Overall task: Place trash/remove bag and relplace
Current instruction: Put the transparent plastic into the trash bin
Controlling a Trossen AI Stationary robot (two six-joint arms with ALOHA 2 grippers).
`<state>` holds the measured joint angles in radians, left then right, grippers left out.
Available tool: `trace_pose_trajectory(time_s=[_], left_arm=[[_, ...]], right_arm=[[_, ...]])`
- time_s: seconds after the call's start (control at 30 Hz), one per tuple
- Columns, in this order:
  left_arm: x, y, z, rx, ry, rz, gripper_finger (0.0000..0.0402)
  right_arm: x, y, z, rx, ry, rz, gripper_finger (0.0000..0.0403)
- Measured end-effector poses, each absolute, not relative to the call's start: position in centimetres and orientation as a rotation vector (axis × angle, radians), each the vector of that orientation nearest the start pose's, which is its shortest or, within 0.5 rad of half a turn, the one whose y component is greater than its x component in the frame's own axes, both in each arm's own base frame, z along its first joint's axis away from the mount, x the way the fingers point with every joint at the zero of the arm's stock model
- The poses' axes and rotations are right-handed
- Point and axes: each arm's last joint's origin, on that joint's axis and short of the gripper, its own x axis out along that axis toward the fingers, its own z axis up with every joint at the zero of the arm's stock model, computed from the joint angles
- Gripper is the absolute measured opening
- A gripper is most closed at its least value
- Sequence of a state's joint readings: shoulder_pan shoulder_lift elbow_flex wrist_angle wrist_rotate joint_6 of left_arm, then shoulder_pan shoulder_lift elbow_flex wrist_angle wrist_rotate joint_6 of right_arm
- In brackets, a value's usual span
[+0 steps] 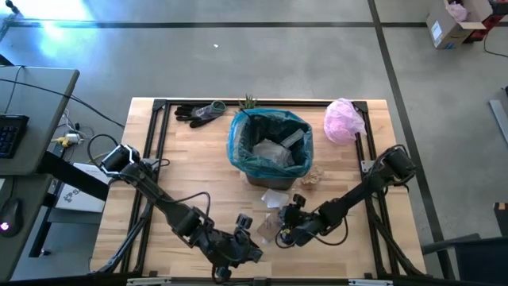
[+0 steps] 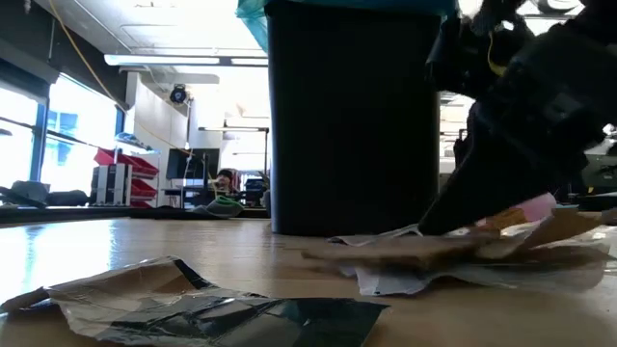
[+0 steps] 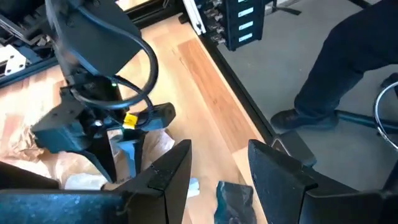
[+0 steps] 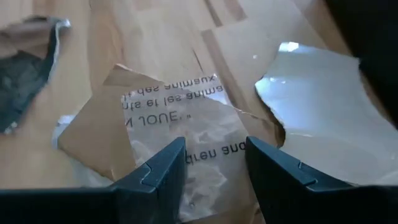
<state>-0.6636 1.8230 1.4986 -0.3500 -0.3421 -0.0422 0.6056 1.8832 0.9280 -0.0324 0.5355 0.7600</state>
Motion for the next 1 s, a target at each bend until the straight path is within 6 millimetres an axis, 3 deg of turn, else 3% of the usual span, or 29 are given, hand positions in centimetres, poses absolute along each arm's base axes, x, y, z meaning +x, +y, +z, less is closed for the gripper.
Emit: trace_pose_trajectory(time_s=[0.3,0.5,0.57,0.73,1.0], left_arm=[[33.2,-24.6,27.8,0.283,0.589,-0.285,0.0142],[33.1,-24.6,27.8,0.279,0.59,-0.282,0.0142],[33.1,-24.6,27.8,0.277,0.591,-0.281,0.0142],[33.2,-24.5,27.8,0.281,0.589,-0.263,0.0142],[33.2,-24.5,27.8,0.274,0.593,-0.26,0.0142]], right_arm=[[29.2,18.5,8.6,0.191,0.841,-0.277,0.014],[29.2,18.6,8.2,0.186,0.842,-0.278,0.0025],[29.2,18.6,8.3,0.185,0.838,-0.275,0.001],[28.8,18.8,9.3,0.173,0.818,-0.26,0.0001],[28.5,19.9,13.3,0.075,0.753,-0.27,0.0]])
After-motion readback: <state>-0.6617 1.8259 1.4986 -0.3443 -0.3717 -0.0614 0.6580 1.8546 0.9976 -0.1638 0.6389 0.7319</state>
